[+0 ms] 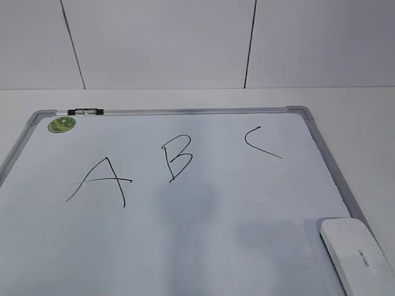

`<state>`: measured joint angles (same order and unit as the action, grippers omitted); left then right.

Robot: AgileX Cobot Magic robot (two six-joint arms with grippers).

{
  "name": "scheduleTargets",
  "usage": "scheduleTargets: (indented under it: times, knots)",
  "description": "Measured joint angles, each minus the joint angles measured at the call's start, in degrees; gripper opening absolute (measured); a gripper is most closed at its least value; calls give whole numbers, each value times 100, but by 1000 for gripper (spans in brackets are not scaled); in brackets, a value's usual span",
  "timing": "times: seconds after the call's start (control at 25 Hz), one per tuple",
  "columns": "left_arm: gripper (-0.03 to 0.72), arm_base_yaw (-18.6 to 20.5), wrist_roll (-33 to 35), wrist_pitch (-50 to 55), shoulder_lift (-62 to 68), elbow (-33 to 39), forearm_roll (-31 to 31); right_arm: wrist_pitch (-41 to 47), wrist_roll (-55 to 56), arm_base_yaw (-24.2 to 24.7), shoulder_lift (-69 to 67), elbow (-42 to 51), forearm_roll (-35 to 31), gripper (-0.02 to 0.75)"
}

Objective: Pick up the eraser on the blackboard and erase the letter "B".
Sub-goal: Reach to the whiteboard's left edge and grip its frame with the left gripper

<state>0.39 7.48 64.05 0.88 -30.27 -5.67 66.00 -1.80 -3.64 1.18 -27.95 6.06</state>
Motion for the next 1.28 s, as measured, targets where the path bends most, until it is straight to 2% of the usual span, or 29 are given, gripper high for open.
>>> scheduleTargets:
  times: [0.92,1.16,1.28]
  knots:
    - [232,0,8,0,0,0,0,141,82,0,-15,-74,-13,498]
    - [232,0,-51,-10,34,0,-185,180,113,0,-675,-290,-141,497]
    - [232,0,-183,-10,566,-26,-185,204,113,0,-1206,-575,-154,497]
